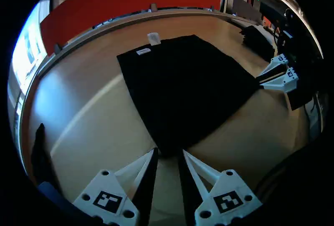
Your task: Fold towel
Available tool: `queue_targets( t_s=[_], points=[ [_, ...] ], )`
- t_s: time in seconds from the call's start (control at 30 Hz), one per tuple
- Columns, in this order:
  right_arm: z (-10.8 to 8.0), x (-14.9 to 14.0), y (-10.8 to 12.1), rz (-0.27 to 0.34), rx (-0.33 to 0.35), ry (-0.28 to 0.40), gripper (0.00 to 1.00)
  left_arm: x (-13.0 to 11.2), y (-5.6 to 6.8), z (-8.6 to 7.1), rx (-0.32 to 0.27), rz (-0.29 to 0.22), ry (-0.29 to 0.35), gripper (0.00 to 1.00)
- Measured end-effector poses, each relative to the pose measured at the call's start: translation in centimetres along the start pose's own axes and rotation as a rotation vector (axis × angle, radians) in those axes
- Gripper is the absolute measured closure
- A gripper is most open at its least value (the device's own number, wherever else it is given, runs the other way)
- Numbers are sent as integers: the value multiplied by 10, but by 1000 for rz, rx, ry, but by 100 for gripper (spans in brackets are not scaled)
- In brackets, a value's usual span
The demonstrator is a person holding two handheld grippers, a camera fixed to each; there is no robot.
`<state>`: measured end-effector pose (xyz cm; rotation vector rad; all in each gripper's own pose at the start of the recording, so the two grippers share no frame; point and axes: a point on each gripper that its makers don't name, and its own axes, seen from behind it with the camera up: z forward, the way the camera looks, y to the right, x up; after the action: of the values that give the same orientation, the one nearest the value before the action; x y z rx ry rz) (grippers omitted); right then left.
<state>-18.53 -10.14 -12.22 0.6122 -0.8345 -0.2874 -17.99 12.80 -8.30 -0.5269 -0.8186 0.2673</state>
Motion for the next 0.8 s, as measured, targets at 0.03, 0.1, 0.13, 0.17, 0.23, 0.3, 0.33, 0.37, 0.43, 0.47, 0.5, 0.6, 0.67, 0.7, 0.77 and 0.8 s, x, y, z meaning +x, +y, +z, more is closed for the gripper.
queue_targets(
  t_s=[0.03, 0.1, 0.13, 0.17, 0.23, 0.3, 0.33, 0.37, 0.43, 0.47, 0.5, 0.6, 0.67, 0.7, 0.77, 0.8],
  points=[
    [0, 0, 0, 1, -1, 0, 75, 0, 0, 0, 0, 1, -1, 73],
    [0, 0, 0, 3, -2, -1, 76, 0, 0, 0, 2, 2, -3, 78],
    [0, 0, 0, 4, -4, -1, 76, 0, 0, 0, 3, 0, -3, 80],
    [1, 0, 0, 6, -5, -1, 77, 0, 0, -1, 4, -1, -4, 82],
    [1, 0, 0, 12, -8, -2, 79, -1, -1, -1, 6, -7, -5, 85],
    [1, 0, 1, 20, -11, -4, 82, -1, -1, -2, 6, -15, -7, 88],
    [0, 0, 2, 24, -13, -6, 83, -1, 0, -2, 4, -20, -7, 88],
    [0, 0, 2, 29, -14, -9, 84, -1, 0, -2, 1, -26, -8, 89],
    [0, 0, 4, 33, -20, -12, 85, 0, 2, -3, -8, -36, -8, 89],
    [0, 0, 5, 34, -24, -13, 86, 0, 4, -3, -14, -41, -8, 89],
    [-1, 0, 6, 34, -28, -14, 86, 0, 4, -4, -18, -46, -7, 89],
    [-2, 0, 7, 27, -37, -15, 87, 0, 6, -5, -25, -58, -4, 89],
    [-3, 1, 7, 29, -35, -12, 87, 2, 7, -7, -24, -62, 1, 89],
    [-3, 1, 7, 31, -35, -11, 87, 2, 7, -7, -24, -64, 3, 89],
    [-4, 3, 7, 37, -34, -6, 88, 4, 8, -8, -25, -68, 6, 89],
    [-5, 4, 7, 40, -33, -4, 88, 4, 8, -9, -25, -70, 7, 89]
  ],
)
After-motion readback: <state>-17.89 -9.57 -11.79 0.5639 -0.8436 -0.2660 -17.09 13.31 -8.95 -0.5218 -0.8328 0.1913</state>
